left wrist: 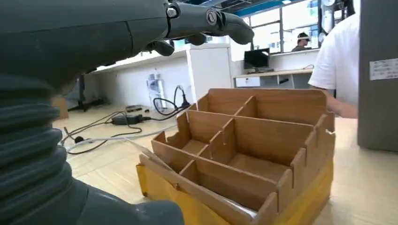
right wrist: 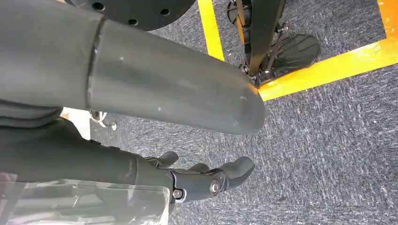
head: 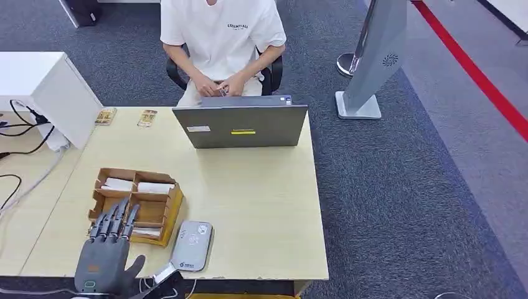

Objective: Pass the card to the sensor for recognition and then transmit it.

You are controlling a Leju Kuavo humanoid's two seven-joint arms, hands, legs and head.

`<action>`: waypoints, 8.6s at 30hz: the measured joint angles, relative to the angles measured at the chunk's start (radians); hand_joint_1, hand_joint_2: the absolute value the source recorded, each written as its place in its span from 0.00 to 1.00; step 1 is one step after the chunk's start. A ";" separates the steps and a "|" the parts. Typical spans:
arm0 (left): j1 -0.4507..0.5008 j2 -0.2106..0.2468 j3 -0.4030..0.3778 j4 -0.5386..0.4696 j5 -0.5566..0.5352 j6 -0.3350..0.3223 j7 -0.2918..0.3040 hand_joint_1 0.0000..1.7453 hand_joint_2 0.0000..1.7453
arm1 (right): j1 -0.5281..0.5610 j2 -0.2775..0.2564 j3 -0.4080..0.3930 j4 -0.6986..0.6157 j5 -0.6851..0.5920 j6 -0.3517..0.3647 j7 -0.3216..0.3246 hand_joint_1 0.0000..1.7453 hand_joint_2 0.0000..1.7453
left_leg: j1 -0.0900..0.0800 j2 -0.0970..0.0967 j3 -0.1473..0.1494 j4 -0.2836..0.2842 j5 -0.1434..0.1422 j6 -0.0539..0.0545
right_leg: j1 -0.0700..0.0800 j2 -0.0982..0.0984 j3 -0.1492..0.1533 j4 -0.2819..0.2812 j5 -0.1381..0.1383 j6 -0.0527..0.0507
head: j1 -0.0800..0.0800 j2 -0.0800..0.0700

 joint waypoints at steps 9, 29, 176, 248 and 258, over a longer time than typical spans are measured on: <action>0.027 -0.004 0.054 -0.015 -0.001 0.017 0.019 0.00 1.00 | -0.001 0.000 -0.004 -0.001 0.002 0.002 -0.008 0.00 0.00 | 0.000 0.000 0.000 0.000 0.000 0.000 | 0.000 0.000 0.000 0.000 0.000 0.000 | 0.000 0.000; 0.089 -0.038 0.206 -0.020 0.001 0.040 0.029 0.00 1.00 | -0.004 0.000 -0.005 -0.001 0.019 0.003 -0.011 0.00 0.00 | 0.000 0.000 0.000 0.000 0.000 0.000 | 0.000 0.000 0.000 0.000 0.000 0.000 | 0.000 0.000; -0.029 -0.063 0.129 0.009 -0.108 0.093 -0.088 1.00 1.00 | -0.001 0.003 -0.007 0.000 0.109 0.003 0.037 0.00 0.00 | 0.000 0.000 0.000 0.000 0.000 0.000 | 0.000 0.000 -0.003 0.000 -0.001 0.000 | 0.000 0.000; -0.936 0.006 0.047 0.815 -0.191 0.179 0.002 0.00 1.00 | -0.019 0.020 0.055 0.015 0.285 0.021 0.077 0.00 0.00 | 0.000 0.000 -0.001 0.000 0.003 0.000 | 0.000 0.001 -0.002 0.002 0.002 -0.002 | 0.000 0.000; -0.839 0.066 0.097 0.662 -0.094 0.176 -0.025 0.00 1.00 | -0.011 0.021 0.055 0.018 0.270 0.024 0.066 0.00 0.00 | 0.001 0.001 -0.001 0.000 0.003 0.000 | 0.001 0.001 -0.003 0.003 0.002 -0.002 | 0.000 0.000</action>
